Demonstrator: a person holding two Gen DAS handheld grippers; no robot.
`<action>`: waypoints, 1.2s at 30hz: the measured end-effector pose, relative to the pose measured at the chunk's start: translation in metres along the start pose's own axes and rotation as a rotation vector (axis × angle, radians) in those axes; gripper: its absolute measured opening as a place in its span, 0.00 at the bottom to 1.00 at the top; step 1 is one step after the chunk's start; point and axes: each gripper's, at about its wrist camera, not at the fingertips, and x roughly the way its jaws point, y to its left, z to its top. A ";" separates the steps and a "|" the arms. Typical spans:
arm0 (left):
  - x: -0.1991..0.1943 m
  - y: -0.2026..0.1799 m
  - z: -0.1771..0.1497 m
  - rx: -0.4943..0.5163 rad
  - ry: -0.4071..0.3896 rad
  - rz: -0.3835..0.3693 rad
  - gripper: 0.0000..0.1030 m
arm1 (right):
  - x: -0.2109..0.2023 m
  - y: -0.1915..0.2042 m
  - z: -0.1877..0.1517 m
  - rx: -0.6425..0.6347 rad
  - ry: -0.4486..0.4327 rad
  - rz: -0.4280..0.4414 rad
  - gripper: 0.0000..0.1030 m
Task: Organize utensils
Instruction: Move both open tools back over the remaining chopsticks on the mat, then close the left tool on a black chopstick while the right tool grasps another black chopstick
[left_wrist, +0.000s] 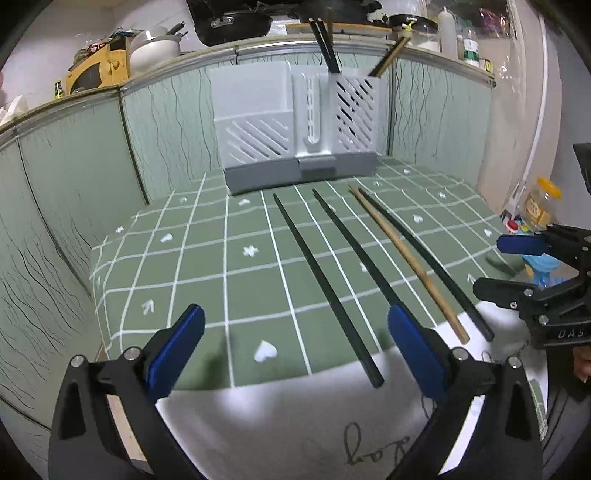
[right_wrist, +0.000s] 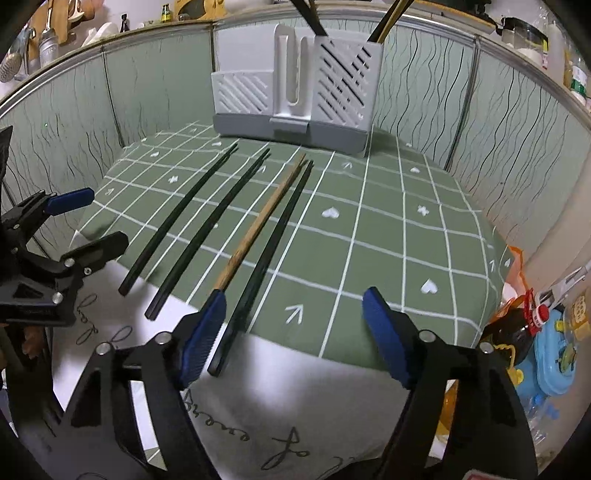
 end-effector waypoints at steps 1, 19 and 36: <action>0.001 -0.002 -0.002 0.001 0.006 -0.002 0.85 | 0.001 0.001 -0.002 -0.001 0.003 0.001 0.67; 0.018 -0.027 -0.012 0.024 0.062 -0.005 0.27 | 0.015 0.019 -0.006 0.039 -0.008 -0.019 0.24; 0.021 -0.012 -0.009 -0.014 0.086 0.003 0.06 | 0.016 0.000 -0.005 0.102 0.005 -0.011 0.06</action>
